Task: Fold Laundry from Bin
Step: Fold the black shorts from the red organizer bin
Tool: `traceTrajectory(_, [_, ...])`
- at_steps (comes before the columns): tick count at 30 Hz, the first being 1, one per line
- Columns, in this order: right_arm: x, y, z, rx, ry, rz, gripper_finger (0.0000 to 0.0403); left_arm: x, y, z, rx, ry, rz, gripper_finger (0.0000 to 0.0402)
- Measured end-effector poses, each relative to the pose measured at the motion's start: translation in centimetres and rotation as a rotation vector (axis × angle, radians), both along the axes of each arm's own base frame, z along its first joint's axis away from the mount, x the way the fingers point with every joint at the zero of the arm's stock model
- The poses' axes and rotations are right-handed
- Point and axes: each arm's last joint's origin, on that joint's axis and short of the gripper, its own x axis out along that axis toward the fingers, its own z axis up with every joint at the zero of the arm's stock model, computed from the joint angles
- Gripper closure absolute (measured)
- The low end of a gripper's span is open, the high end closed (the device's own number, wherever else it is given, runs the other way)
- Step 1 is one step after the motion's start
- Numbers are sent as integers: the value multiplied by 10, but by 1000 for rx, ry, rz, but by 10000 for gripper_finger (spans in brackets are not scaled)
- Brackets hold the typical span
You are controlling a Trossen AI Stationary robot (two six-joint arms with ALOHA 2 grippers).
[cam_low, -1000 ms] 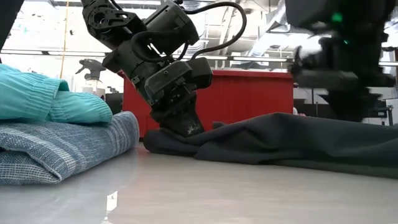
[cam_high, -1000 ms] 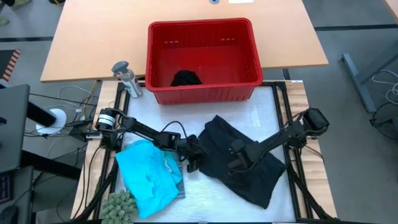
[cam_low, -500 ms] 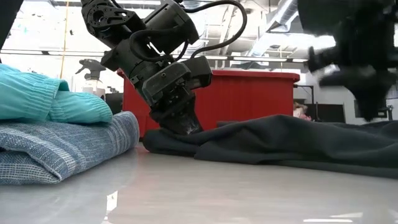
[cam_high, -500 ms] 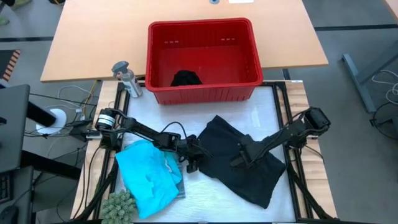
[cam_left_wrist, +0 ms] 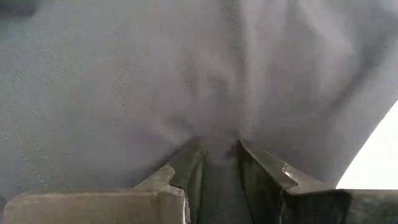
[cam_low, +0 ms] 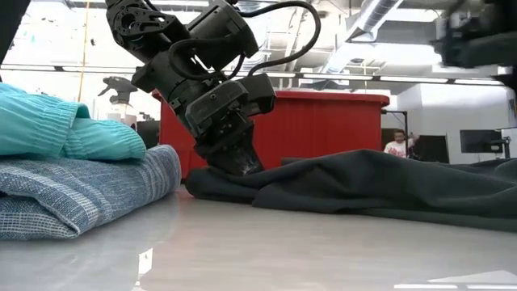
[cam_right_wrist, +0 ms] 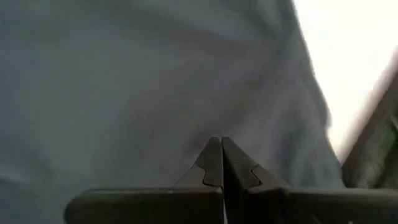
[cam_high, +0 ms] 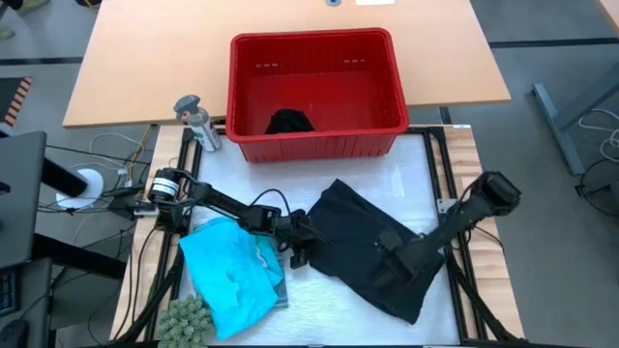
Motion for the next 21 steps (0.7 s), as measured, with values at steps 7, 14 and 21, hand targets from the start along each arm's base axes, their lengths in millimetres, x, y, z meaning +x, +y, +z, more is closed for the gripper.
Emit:
traceTrajectory(7, [-36, 14, -13, -52, 127, -108, 388, 0, -3, 0, -2, 1, 0, 311])
traceTrajectory(14, [-51, 20, -49, 86, 155, -161, 388, -1, -4, 0, 1, 1, 0, 311])
traceTrajectory(21, [-74, 17, -53, 79, 362, -295, 388, -2, -4, -1, -1, 24, 5, 311])
